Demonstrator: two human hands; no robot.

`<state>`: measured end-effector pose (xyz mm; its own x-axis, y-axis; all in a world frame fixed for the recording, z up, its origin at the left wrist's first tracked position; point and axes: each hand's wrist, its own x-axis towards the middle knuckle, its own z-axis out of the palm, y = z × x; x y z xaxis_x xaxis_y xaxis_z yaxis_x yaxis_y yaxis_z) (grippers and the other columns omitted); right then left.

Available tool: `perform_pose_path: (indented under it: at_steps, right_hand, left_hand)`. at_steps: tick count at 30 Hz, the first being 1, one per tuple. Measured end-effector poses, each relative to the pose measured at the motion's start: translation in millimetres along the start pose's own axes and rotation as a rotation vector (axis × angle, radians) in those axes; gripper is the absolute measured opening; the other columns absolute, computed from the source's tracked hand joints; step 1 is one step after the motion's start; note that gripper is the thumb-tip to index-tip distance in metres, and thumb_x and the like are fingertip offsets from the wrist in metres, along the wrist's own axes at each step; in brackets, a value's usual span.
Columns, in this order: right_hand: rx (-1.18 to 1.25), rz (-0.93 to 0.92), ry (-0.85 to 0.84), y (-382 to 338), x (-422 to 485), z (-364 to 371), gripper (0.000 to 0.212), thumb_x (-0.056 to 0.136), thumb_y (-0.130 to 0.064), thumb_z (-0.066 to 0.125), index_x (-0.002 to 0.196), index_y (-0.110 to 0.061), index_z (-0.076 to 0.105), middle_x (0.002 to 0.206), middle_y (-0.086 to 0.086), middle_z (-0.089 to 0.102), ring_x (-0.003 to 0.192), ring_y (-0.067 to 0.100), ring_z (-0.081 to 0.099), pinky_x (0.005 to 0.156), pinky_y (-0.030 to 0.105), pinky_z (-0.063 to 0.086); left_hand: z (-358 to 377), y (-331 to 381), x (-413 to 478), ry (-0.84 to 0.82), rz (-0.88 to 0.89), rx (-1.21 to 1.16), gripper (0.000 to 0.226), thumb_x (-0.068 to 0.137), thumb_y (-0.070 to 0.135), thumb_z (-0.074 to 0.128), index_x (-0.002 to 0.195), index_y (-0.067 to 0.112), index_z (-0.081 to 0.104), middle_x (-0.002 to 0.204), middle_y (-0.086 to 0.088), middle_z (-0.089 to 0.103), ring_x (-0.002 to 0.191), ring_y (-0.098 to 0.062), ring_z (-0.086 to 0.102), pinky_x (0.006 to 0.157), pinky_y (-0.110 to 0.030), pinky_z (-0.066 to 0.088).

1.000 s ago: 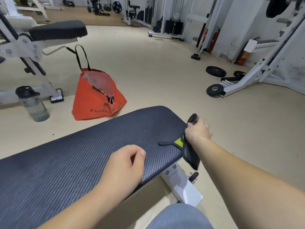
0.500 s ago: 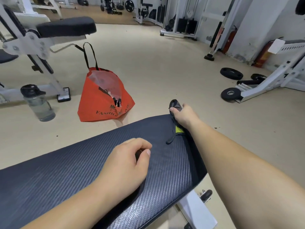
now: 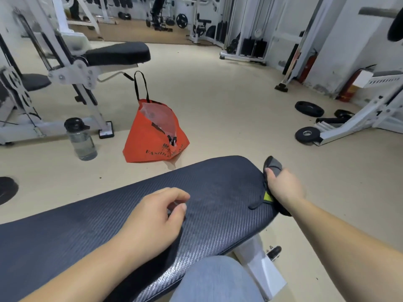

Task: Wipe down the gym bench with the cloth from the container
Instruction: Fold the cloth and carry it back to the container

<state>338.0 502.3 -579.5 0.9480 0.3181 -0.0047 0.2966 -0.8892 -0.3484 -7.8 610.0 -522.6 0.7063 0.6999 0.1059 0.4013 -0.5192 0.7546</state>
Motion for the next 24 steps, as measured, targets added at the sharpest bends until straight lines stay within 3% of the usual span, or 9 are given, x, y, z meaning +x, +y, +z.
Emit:
perform_pose_path:
  at_steps: [3,6,8,10,12,15,18,21,24]
  right_hand:
    - [0.057,-0.136,0.005,-26,-51,-28,0.063,0.095,-0.070,0.041,0.100,-0.011,0.063,0.098,0.015,0.073,0.096,0.040,0.069,0.080,0.044,0.055]
    - [0.582,-0.183,-0.384,-97,-127,-52,0.062,0.095,-0.070,0.050,0.082,-0.013,0.069,0.078,0.003,0.073,0.083,0.029,0.072,0.074,0.037,0.057]
    - [0.948,-0.103,-0.780,-145,-180,-53,0.066,0.094,-0.070,0.054,0.104,-0.009,0.079,0.098,0.008,0.082,0.096,0.028,0.078,0.090,0.043,0.061]
    - [1.197,-0.041,-1.112,-185,-229,-44,0.073,0.095,-0.070,0.053,0.127,-0.007,0.073,0.122,0.016,0.077,0.115,0.031,0.073,0.107,0.049,0.053]
    - [1.323,-0.004,-1.342,-219,-269,-28,0.072,0.100,-0.066,0.050,0.140,-0.007,0.065,0.136,0.019,0.068,0.127,0.034,0.063,0.116,0.051,0.043]
    - [1.374,-0.009,-1.503,-266,-311,2,0.063,0.100,-0.053,0.054,0.142,-0.006,0.062,0.146,0.022,0.059,0.139,0.038,0.053,0.123,0.054,0.033]
    - [1.360,0.011,-1.619,-313,-335,30,0.073,0.099,-0.064,0.046,0.142,-0.007,0.062,0.146,0.022,0.060,0.139,0.038,0.055,0.124,0.055,0.031]
    - [1.173,-0.066,-1.663,-356,-343,44,0.075,0.092,-0.068,0.058,0.135,-0.008,0.069,0.142,0.022,0.064,0.135,0.036,0.059,0.122,0.055,0.034]
    - [0.981,-0.225,-1.629,-391,-341,33,0.060,0.086,-0.049,0.076,0.130,-0.008,0.072,0.136,0.020,0.069,0.129,0.035,0.064,0.114,0.050,0.047]
  left_hand:
    - [-23,-3,-26,0.014,-0.040,-0.053,0.019,0.095,0.013,0.066,0.105,0.027,0.074,0.092,0.019,0.070,0.073,0.012,0.060,0.070,-0.002,0.043]
    - [-40,-10,-47,0.029,-0.105,-0.139,0.019,0.095,0.017,0.067,0.106,0.031,0.073,0.089,0.017,0.072,0.077,0.012,0.062,0.073,-0.009,0.047]
    - [-57,-17,-61,0.074,-0.205,-0.248,0.017,0.096,0.029,0.066,0.112,0.032,0.071,0.096,0.019,0.074,0.091,0.011,0.064,0.085,-0.018,0.052]
    - [-84,-26,-74,0.106,-0.355,-0.434,0.029,0.094,0.049,0.062,0.112,0.028,0.072,0.100,0.011,0.076,0.098,0.001,0.070,0.096,-0.028,0.056]
    - [-117,-42,-87,0.103,-0.463,-0.647,0.045,0.093,0.059,0.057,0.107,0.020,0.074,0.102,0.001,0.079,0.101,-0.017,0.075,0.097,-0.041,0.058]
    - [-164,-76,-105,0.181,-0.550,-0.901,0.040,0.092,0.049,0.065,0.107,0.014,0.076,0.106,-0.008,0.081,0.101,-0.026,0.076,0.096,-0.046,0.057]
    - [-207,-118,-111,0.317,-0.612,-1.039,0.029,0.091,0.026,0.073,0.116,0.012,0.071,0.111,-0.015,0.078,0.101,-0.033,0.076,0.092,-0.047,0.059]
    - [-248,-144,-105,0.401,-0.615,-0.904,0.032,0.085,-0.004,0.071,0.112,0.013,0.067,0.105,-0.014,0.078,0.088,-0.021,0.077,0.070,-0.029,0.061]
    - [-282,-140,-92,0.452,-0.631,-0.846,0.029,0.085,-0.007,0.071,0.107,0.012,0.066,0.101,-0.016,0.078,0.094,-0.030,0.076,0.083,-0.042,0.063]
